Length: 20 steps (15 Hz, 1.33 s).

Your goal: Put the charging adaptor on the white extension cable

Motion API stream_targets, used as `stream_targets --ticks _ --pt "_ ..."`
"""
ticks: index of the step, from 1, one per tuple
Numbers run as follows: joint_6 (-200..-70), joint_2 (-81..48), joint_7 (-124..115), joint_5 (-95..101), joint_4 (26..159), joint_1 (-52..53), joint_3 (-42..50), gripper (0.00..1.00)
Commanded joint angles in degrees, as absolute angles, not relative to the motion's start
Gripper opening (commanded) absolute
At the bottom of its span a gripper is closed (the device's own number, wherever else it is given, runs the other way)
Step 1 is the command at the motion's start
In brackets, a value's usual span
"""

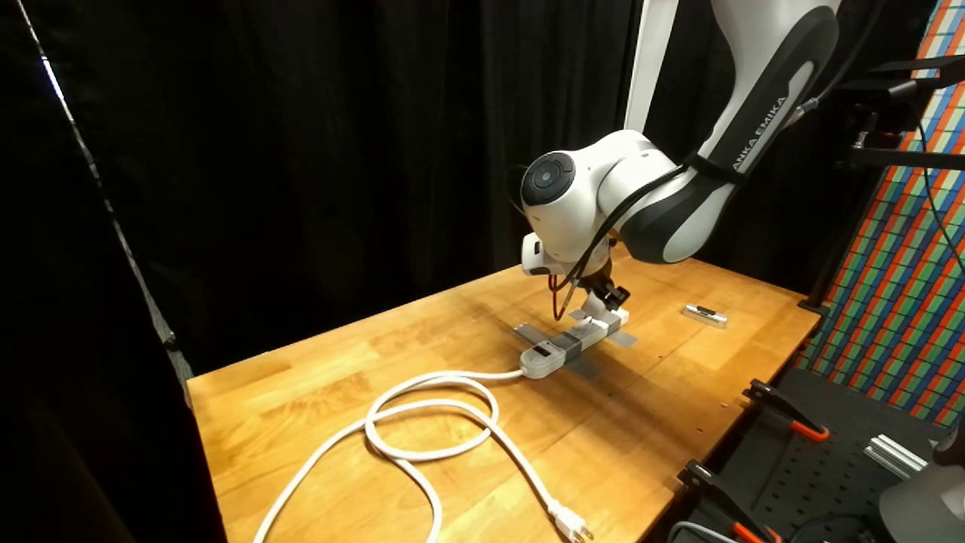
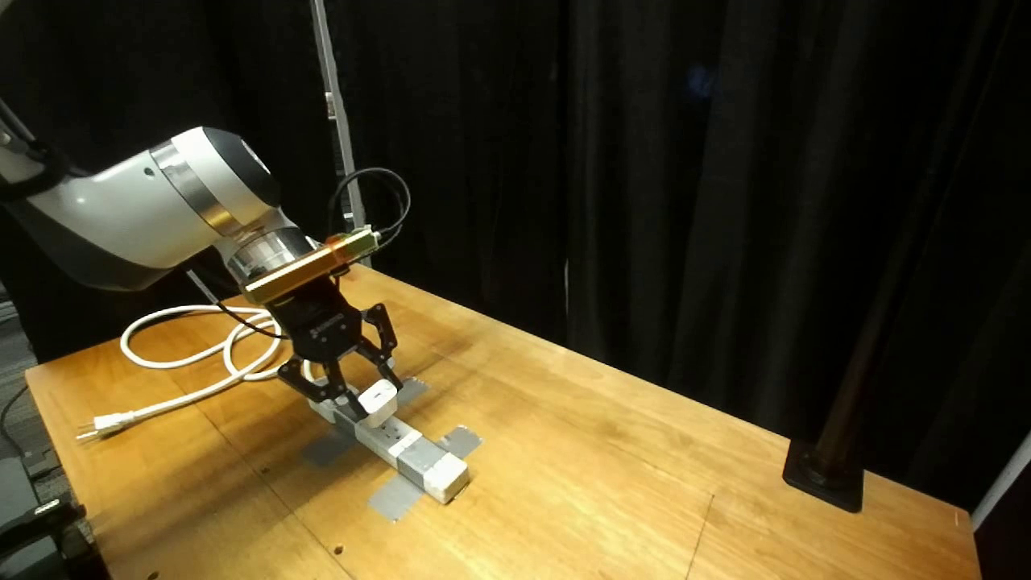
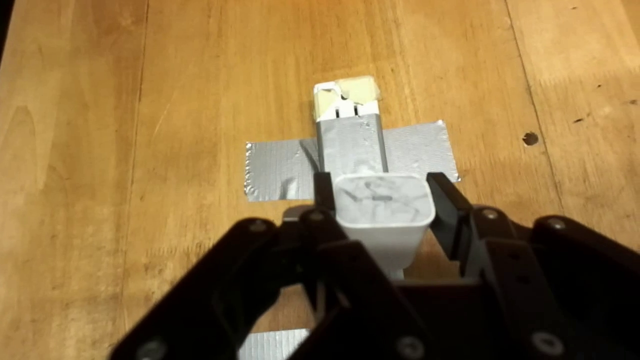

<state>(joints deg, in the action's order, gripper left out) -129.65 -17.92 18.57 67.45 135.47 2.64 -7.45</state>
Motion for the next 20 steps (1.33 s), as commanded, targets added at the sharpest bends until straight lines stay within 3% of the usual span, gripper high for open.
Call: stream_targets --ticks 1,7,8,14,15,20 --pt "-129.8 -17.4 18.8 65.3 135.6 2.9 -7.4 0.23" --pt "-129.8 -17.9 18.7 64.9 135.5 3.1 -7.1 0.23" --pt "-129.8 -17.9 18.7 64.9 135.5 3.1 -7.1 0.48" --pt "-129.8 -18.4 18.7 64.9 135.5 3.1 -7.0 0.48" --pt "-129.8 -18.4 18.7 64.9 135.5 3.1 -7.0 0.23" --pt "-127.9 -18.6 11.7 73.4 135.1 5.3 -6.8 0.23"
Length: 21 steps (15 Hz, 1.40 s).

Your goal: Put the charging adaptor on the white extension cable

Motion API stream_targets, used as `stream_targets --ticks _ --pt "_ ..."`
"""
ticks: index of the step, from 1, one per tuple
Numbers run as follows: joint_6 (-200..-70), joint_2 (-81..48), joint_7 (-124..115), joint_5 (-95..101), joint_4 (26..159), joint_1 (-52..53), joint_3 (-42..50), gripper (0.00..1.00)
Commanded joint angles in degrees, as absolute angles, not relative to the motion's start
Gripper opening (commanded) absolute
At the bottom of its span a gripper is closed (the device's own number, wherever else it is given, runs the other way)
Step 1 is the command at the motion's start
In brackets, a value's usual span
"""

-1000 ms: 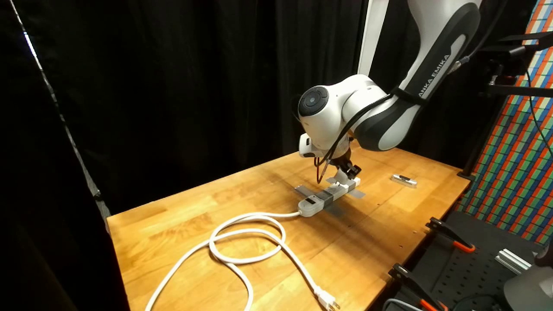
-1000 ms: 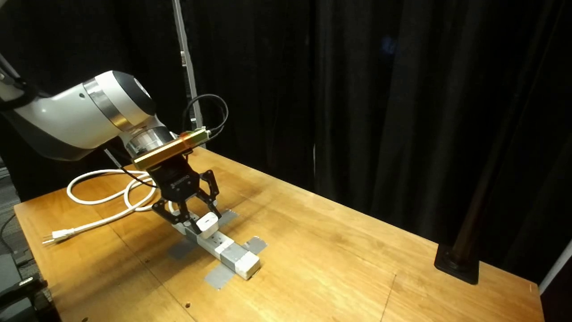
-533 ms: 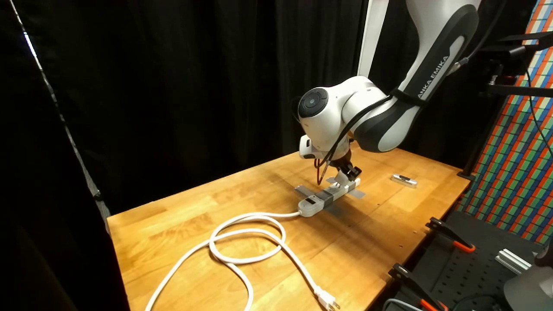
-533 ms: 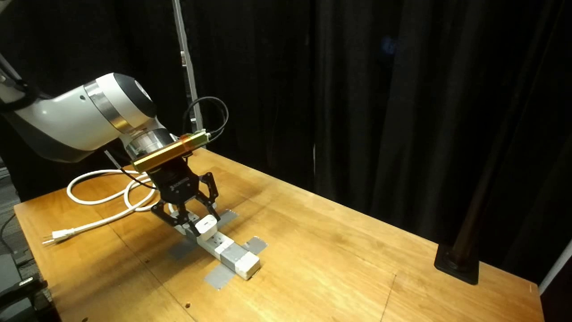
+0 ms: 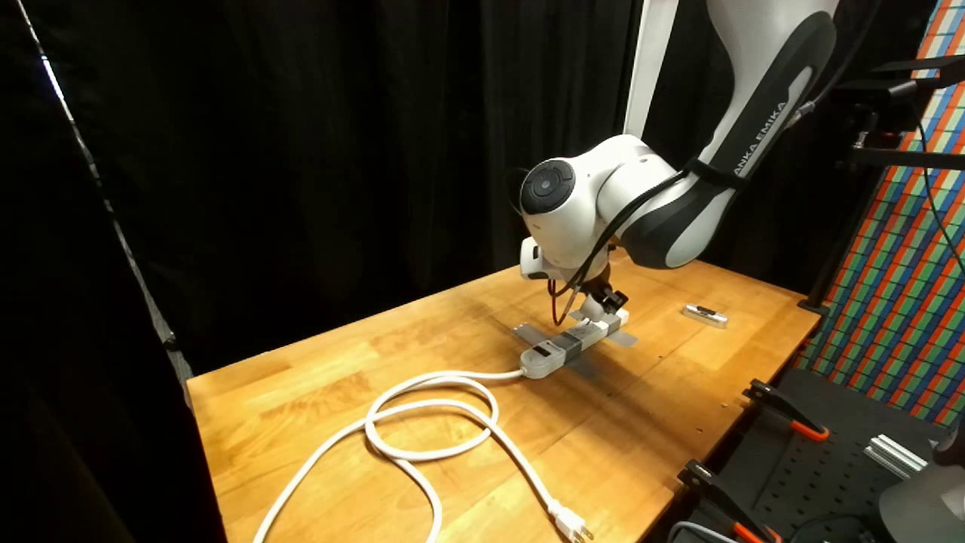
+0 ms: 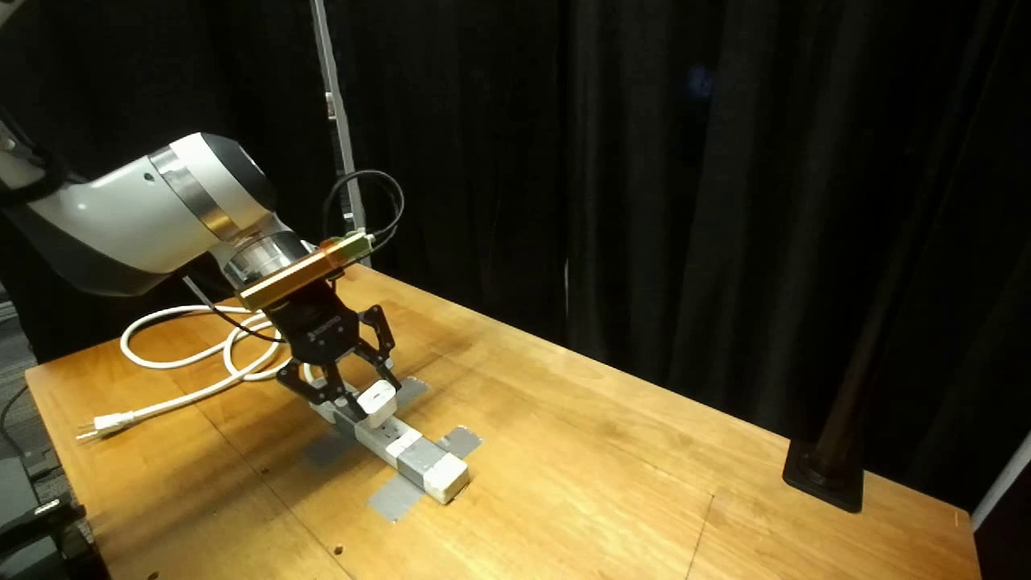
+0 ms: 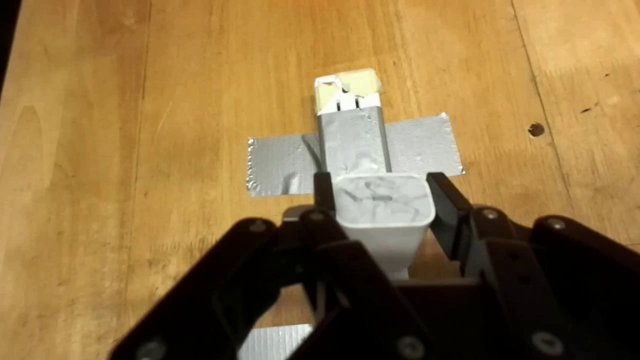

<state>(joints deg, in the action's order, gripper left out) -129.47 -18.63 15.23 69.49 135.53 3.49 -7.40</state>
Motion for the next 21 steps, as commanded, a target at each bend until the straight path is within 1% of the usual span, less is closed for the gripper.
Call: stream_targets --ticks 1,9,21 --pt "-127.5 -18.8 10.6 74.6 135.0 5.5 -6.8 0.23" --pt "-121.8 -21.0 12.8 72.7 133.6 5.6 -7.4 0.23" --pt "-123.0 -24.1 11.7 73.9 131.8 5.3 -7.3 0.23"
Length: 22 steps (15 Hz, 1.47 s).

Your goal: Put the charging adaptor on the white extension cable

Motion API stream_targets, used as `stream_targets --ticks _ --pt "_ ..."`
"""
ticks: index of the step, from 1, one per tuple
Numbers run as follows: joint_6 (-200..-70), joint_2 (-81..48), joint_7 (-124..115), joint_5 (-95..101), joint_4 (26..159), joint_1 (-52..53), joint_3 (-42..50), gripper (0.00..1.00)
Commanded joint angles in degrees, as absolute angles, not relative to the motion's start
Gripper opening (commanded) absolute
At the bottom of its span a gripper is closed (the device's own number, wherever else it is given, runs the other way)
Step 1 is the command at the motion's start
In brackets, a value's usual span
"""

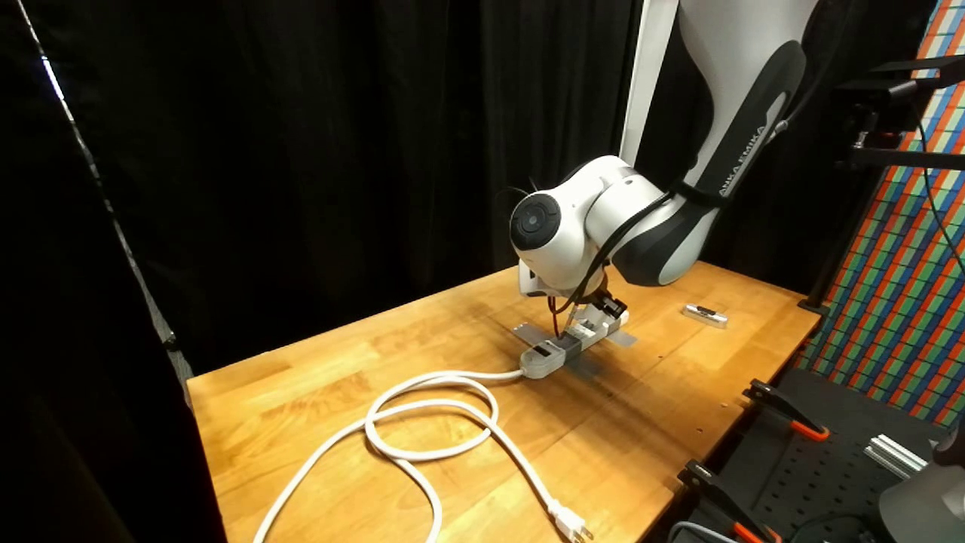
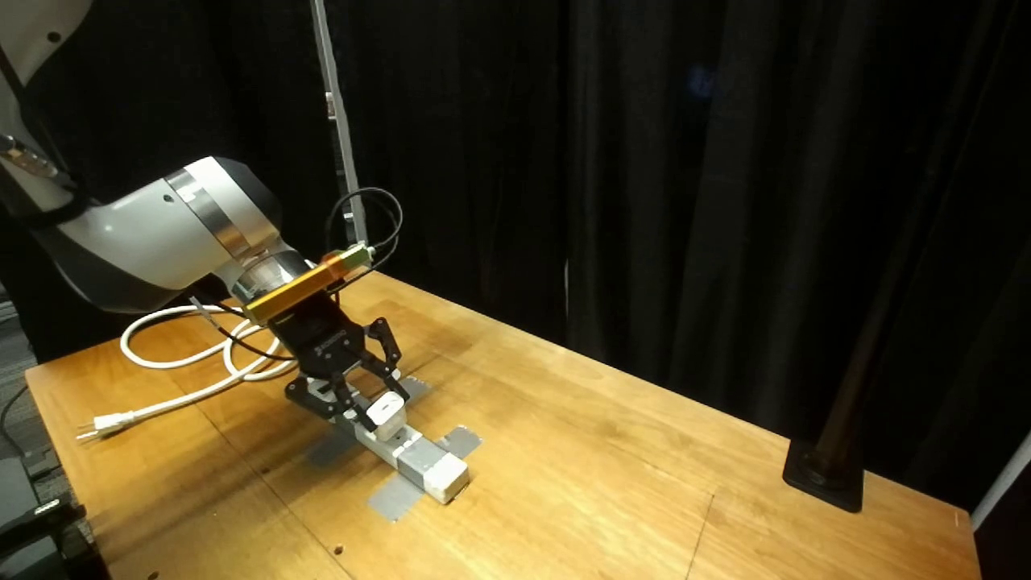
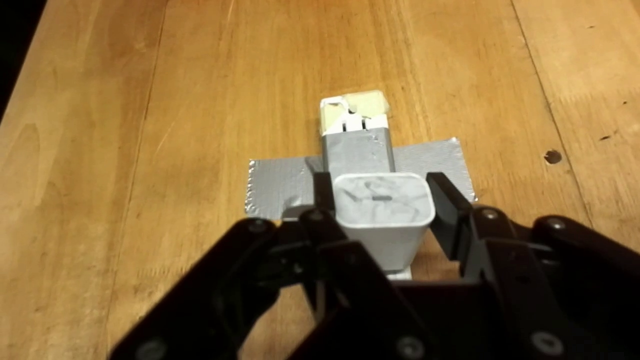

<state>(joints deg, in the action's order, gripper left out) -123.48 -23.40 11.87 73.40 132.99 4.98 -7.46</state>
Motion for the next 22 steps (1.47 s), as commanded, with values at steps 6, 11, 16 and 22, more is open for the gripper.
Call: stream_targets --ticks 6,11,16,22 --pt "-123.2 -25.7 13.3 71.8 131.1 4.6 -7.3 0.23" --pt "-123.4 -27.5 13.7 71.5 130.5 4.8 -7.6 0.23" --pt "-122.9 -29.7 14.4 71.5 129.8 5.4 -8.4 0.23" --pt "-121.2 -32.5 15.8 70.4 128.5 5.7 -9.3 0.23"
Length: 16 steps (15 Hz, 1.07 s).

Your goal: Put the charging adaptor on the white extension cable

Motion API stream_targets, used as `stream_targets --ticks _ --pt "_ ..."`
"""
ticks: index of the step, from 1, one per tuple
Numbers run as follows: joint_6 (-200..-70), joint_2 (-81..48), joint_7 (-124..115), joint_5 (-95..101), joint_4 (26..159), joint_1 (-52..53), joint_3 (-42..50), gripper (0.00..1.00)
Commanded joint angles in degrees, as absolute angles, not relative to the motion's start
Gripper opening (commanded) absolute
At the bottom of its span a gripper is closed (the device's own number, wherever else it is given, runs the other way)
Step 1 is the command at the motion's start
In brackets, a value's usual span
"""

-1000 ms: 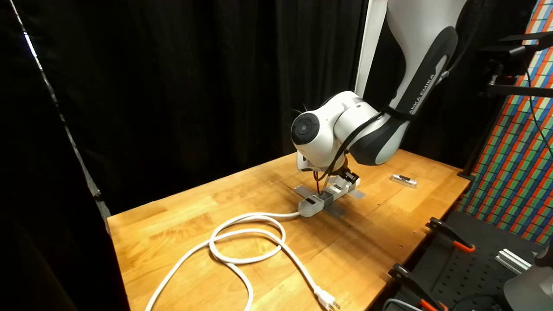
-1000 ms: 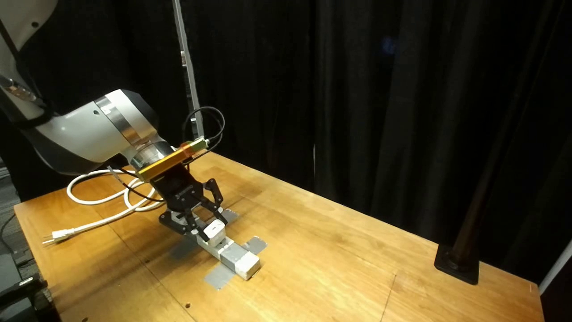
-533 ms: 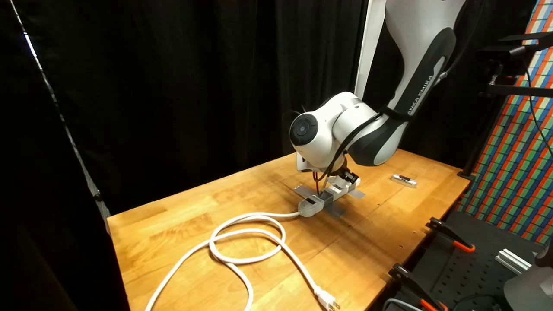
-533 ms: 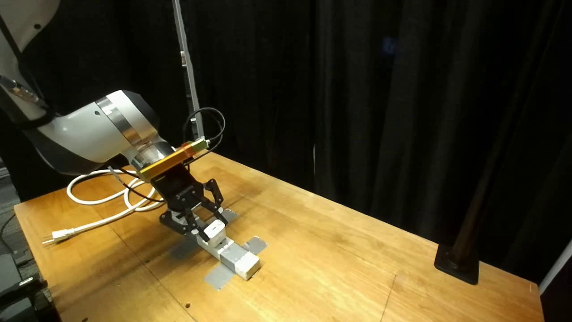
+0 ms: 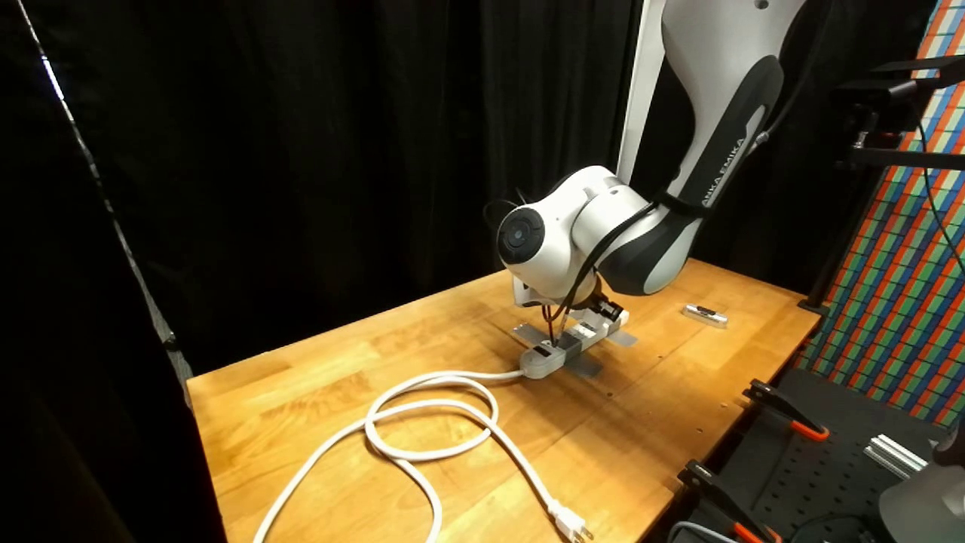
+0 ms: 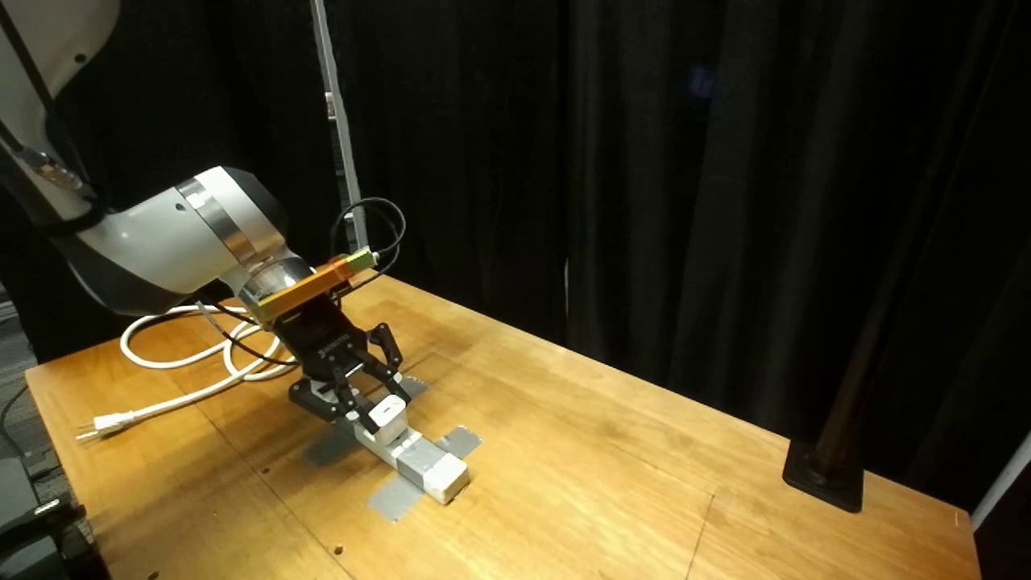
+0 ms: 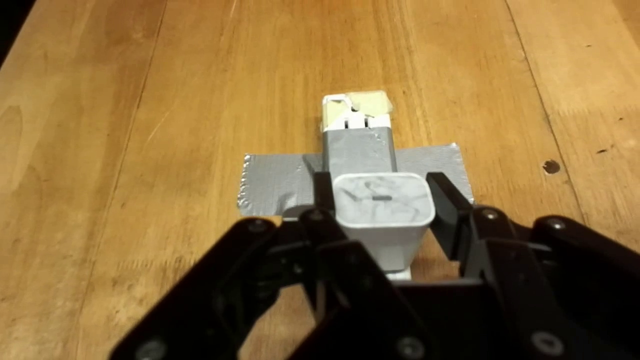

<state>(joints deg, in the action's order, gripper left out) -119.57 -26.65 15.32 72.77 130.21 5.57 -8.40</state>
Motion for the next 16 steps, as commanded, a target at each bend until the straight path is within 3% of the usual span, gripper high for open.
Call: stream_targets --ticks 1,12,13,15,16 --pt "-120.8 -32.9 15.9 70.3 128.3 5.7 -9.5 0.23" --pt "-115.9 -36.7 17.6 69.2 125.5 6.4 -11.0 0.24" --pt "-115.7 -36.1 18.0 69.0 125.5 6.4 -11.2 0.73" --pt "-116.3 -35.4 19.0 67.7 125.5 6.5 -11.6 0.77" --pt "-116.9 -35.6 18.8 67.4 125.2 6.7 -11.7 0.86"
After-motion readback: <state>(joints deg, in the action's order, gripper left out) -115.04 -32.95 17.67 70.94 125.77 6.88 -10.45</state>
